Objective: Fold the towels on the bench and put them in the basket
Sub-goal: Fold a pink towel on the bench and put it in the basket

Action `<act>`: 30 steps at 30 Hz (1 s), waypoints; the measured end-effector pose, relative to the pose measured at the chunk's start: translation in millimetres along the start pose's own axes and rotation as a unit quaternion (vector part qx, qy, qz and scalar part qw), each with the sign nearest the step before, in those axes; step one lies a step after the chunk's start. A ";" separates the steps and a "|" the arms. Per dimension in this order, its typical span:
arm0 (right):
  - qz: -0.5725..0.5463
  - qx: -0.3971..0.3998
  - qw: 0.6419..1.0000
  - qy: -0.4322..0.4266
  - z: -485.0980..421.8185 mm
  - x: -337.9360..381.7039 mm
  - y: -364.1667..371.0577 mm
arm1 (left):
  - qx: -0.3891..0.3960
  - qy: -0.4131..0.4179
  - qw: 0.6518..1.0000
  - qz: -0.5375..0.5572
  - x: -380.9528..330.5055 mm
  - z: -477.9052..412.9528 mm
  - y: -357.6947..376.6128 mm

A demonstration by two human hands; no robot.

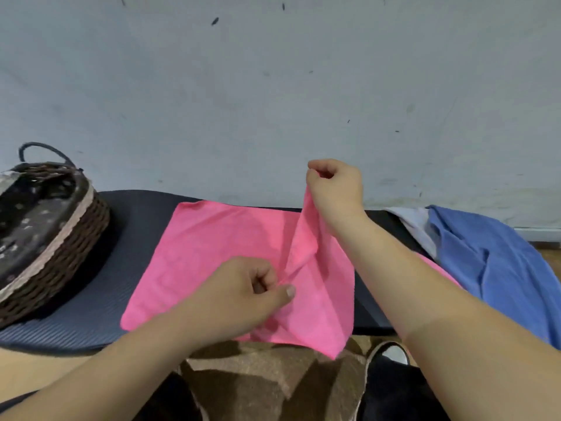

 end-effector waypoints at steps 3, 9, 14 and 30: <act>-0.002 0.041 0.999 0.013 9.9 4.6 46.4 | -0.034 -0.026 0.996 -0.080 27.7 11.3 -40.7; 0.090 0.123 0.987 -0.039 24.5 -7.3 131.0 | -0.051 -0.090 0.958 -0.269 84.2 38.1 -110.2; 0.195 0.095 0.969 -0.120 30.8 -23.2 160.1 | -0.012 -0.125 0.953 -0.275 107.9 42.5 -132.4; 0.339 0.187 0.915 -0.115 43.9 -11.7 249.2 | 0.095 -0.204 0.931 -0.287 129.2 57.7 -159.5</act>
Point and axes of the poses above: each hand's wrist, its own z-axis away from the middle knuckle, its own y-axis out of the palm, x = y × z, the point moved 3 cm from there along -z, towards the middle knuckle, and after that the axes turned 11 degrees about y, right-handed, at the moved point
